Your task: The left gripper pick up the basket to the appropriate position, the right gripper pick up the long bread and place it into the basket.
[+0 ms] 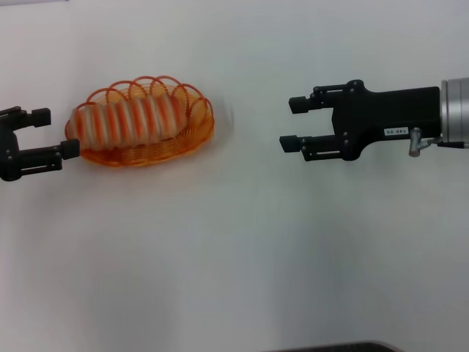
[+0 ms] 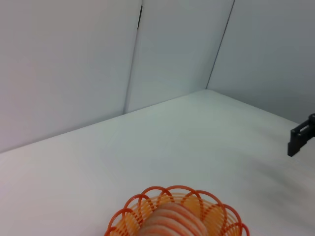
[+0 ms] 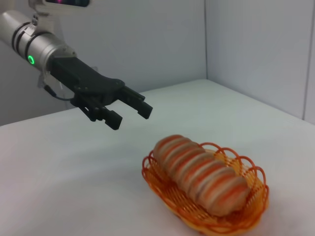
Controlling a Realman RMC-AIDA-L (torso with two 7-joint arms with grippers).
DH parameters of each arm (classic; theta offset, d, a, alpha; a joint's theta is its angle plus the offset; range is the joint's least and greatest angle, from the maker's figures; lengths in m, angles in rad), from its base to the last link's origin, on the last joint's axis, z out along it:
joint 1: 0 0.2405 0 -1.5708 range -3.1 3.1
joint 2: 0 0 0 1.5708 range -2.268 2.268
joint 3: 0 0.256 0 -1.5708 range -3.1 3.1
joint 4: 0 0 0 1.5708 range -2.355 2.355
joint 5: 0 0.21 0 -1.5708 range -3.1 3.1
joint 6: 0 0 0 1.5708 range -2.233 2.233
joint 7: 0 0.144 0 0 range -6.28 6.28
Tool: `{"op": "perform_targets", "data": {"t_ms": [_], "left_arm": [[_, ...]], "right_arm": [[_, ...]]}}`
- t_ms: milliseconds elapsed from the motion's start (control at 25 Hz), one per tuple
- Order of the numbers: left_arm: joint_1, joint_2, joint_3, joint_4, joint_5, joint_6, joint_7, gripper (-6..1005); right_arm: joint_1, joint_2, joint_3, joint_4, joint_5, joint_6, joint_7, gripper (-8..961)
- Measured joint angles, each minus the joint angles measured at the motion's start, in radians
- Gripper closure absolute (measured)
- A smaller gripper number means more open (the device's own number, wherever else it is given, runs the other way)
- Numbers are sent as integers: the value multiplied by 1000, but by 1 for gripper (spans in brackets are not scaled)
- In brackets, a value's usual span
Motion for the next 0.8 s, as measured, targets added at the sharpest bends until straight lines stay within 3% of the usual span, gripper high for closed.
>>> {"op": "perform_targets", "data": {"t_ms": [800], "left_arm": [[-12,-4,25,-44,2,-39,-2,153]], "right_arm": [[34,-1,1,77,-4,79,-55,239]]}}
